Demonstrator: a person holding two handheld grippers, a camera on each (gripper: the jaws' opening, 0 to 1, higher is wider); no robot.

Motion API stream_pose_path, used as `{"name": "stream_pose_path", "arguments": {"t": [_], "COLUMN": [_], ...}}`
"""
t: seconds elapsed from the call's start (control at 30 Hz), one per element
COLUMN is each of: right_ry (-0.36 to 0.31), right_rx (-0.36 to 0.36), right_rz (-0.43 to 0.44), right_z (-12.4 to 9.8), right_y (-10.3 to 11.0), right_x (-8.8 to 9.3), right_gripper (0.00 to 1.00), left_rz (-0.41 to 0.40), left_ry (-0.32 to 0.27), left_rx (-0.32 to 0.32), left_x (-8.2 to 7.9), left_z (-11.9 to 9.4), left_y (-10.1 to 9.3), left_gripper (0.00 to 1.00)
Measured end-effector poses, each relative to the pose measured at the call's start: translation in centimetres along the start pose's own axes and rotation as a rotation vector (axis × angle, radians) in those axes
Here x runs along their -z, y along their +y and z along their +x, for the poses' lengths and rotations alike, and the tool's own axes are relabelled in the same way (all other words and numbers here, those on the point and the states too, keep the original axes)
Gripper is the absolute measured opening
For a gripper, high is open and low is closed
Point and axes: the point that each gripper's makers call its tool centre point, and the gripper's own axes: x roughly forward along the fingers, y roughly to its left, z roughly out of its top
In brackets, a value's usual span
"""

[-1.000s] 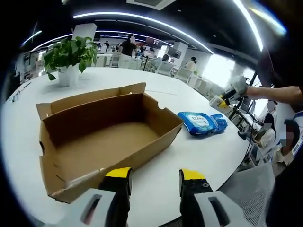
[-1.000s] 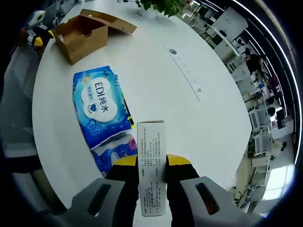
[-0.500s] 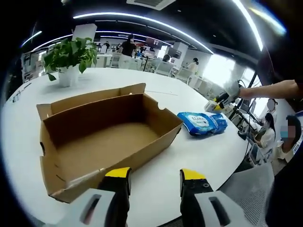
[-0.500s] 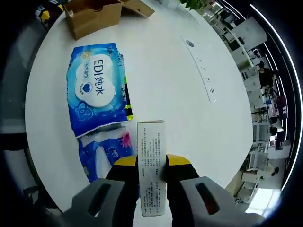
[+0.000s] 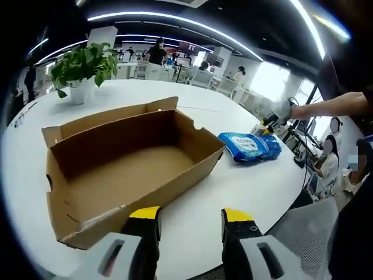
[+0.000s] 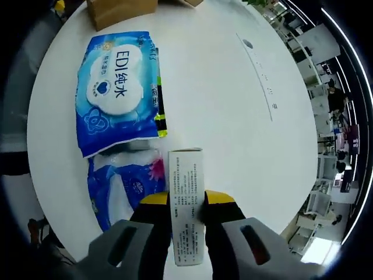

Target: Operate the shoe box by opening the lid, removing the specified soft item, and placing it in the target area until the item is outside and the box remains undamaged.

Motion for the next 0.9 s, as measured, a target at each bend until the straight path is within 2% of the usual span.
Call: {"name": "stream_pose_path", "arguments": {"t": [0.2,0.53,0.9], "right_ry": [0.004,-0.004,0.019], "right_rx": [-0.010,-0.015,-0.022], "right_rz": [-0.008,0.009,0.005], "right_z": [0.54,0.55,0.33], "right_y": [0.66,0.54,0.76], "right_x": [0.55,0.56,0.76], "right_gripper": [0.18,0.18,0.20], "left_rz": [0.009,0.015,0.007], "left_ry": [0.008,0.002,-0.009], "left_rx": [-0.010,-0.019,-0.017], "left_x": [0.09,0.11,-0.02], "left_z": [0.10,-0.07,-0.19], "left_y": [0.05,0.21,0.31], "left_gripper": [0.41,0.41,0.41]}}
